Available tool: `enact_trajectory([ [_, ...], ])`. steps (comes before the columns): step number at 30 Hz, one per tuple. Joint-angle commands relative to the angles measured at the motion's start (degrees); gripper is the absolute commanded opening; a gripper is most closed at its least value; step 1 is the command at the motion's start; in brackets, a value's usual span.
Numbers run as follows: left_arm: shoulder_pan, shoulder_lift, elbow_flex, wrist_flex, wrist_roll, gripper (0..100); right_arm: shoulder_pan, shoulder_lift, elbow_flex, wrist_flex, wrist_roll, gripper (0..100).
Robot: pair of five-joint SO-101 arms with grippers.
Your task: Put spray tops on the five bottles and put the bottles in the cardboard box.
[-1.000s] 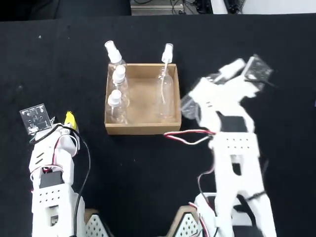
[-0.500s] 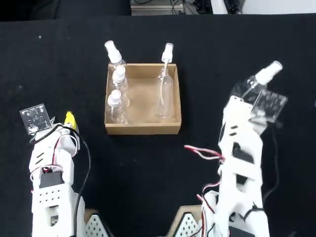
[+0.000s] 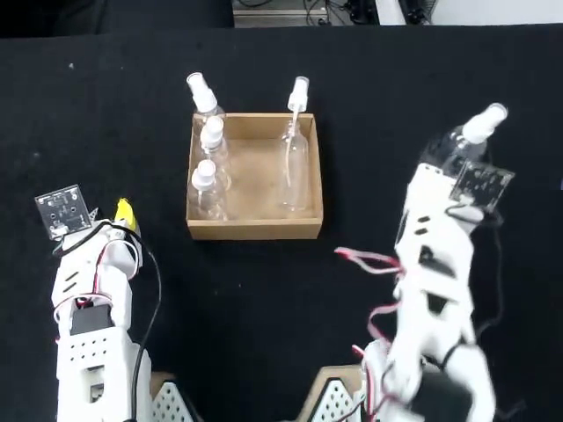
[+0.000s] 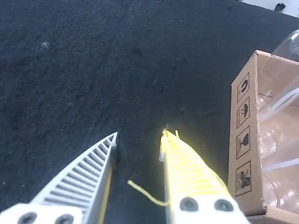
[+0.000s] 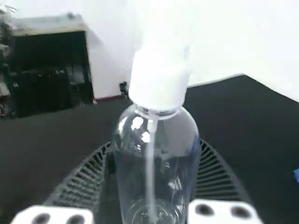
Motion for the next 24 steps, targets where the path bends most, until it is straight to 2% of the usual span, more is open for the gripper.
enact_trajectory([
  [1,-0.6,-1.0,-0.6,-1.3,-0.4,13,4.1,17.5,-8.5,-13.6,0.1,14.1],
  [7,-0.6,-1.0,-0.6,-1.3,-0.4,13,6.5,37.9,-9.8,-40.2,0.4,14.1],
  [14,-0.4,-1.0,-0.6,-1.4,-0.4,13,10.5,55.1,-19.7,-55.4,1.2,14.1],
  [18,-0.4,-1.0,-0.6,-1.4,-0.4,13,11.9,60.7,-25.6,-54.6,6.5,14.1],
  [24,-0.5,-1.0,-0.6,-1.4,-0.4,13,14.3,60.8,-32.1,-36.3,6.8,14.1],
])
